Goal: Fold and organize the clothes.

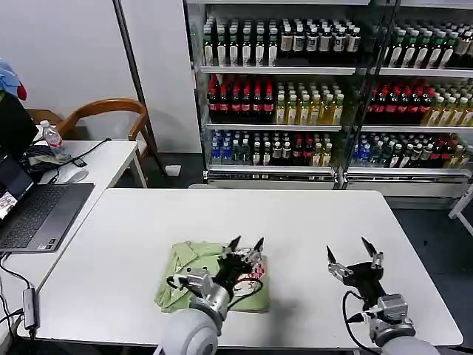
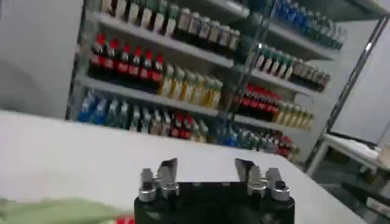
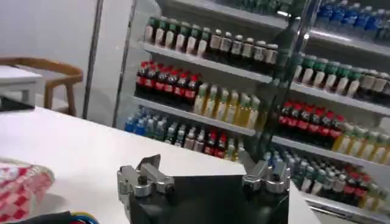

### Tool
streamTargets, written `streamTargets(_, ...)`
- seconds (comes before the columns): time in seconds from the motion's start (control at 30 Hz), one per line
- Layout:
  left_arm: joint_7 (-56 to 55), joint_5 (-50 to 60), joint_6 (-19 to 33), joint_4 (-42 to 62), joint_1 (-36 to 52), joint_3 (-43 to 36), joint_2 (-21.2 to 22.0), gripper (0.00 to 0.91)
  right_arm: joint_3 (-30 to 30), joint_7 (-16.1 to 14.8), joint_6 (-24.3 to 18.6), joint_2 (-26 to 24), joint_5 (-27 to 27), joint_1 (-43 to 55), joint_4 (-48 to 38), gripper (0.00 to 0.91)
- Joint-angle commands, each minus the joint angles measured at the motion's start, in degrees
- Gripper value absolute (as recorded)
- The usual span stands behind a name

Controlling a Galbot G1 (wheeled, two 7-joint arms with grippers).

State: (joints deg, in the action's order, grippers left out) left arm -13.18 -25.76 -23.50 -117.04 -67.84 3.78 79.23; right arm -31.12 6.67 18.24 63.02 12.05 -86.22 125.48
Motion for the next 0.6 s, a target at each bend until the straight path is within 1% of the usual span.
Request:
streamTargets(0.03,10.85,11.88,16.45,-1.17,-8.84,24.53,-12.65,0.907,14.94,-1.52,-1.94,4.64,-2.82,8.87,-5.49,0.907)
streamTargets(0.07,10.84,10.16,16.56,-0.8,-10.87,28.89,-14.48,0.907,17.68,-1.77,-2.28,5.65,-3.84,10.6,-6.71,0.907)
streamTargets(0.1,11.09,9.07,16.85,-0.75,-11.09,31.27,-14.68,0.907,18.38,-2.07,-2.43,6.24,-4.37,11.27,-7.49,0.907)
streamTargets(0.13,11.78,7.39,16.93,-0.46,-13.41,34.97,-16.26,0.907,20.92,-2.53,-2.55,7.15,-5.25,12.67,-8.76,0.907)
streamTargets(0.17,12.24,6.6,16.79,-0.51,-14.49,38.46,-16.75,0.907,22.97,-2.71,-2.51,7.87,-5.76,13.65,-9.76,0.907)
streamTargets(0.2,12.3,6.42,16.77,-0.52,-15.2,40.28,-16.97,0.907,23.94,-3.0,-2.42,8.15,-5.95,14.18,-10.48,0.907)
streamTargets(0.23,12.46,5.97,16.42,-0.53,-16.14,42.57,-17.41,0.907,26.94,-3.46,-1.75,8.51,-5.64,15.3,-11.31,0.907)
streamTargets(0.27,12.38,6.04,15.77,-0.59,-17.28,43.23,-17.82,0.907,29.33,-3.72,-1.27,8.6,-5.46,15.94,-12.02,0.907)
streamTargets(0.3,12.46,6.26,15.78,-0.54,-18.01,44.18,-18.46,0.907,30.48,-4.0,-1.15,8.63,-5.54,16.43,-12.51,0.907)
streamTargets(0.37,12.54,6.37,16.15,-0.51,-19.31,44.49,-18.76,0.907,33.75,-4.36,-1.11,9.49,-6.33,18.15,-15.72,0.907)
streamTargets(0.47,12.52,6.55,15.99,-0.88,-20.09,43.92,-17.9,0.907,35.73,-4.53,-0.48,10.63,-6.24,20.16,-20.46,0.907)
streamTargets(0.6,12.5,7.72,15.77,-1.11,-20.23,42.72,-16.96,0.907,38.89,-6.9,0.82,8.64,-6.24,21.83,-20.82,0.907)
